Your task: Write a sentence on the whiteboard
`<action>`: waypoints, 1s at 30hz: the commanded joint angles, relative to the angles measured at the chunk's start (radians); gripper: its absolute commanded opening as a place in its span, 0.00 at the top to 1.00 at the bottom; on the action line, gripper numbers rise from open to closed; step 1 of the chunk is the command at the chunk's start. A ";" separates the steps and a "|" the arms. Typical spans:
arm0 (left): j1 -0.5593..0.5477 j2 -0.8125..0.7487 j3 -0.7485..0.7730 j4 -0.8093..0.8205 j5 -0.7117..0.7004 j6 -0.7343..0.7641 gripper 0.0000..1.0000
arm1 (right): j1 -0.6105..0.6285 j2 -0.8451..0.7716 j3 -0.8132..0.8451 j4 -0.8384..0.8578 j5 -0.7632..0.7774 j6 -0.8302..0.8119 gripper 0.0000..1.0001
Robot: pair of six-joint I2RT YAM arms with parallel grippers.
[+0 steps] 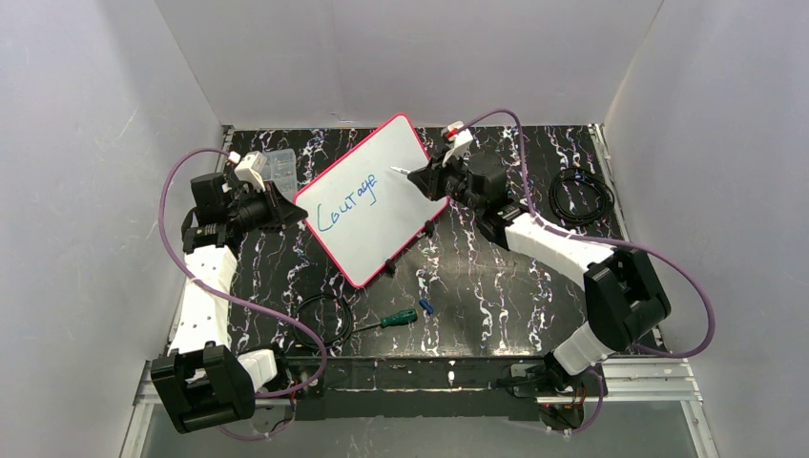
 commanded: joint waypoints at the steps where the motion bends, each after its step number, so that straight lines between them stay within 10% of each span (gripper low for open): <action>1: -0.003 0.000 0.005 -0.034 -0.037 0.038 1.00 | -0.010 0.030 0.048 0.039 -0.048 -0.006 0.99; 30: -0.002 0.009 0.005 -0.037 -0.034 0.041 1.00 | -0.031 0.141 0.087 0.109 -0.006 0.028 0.99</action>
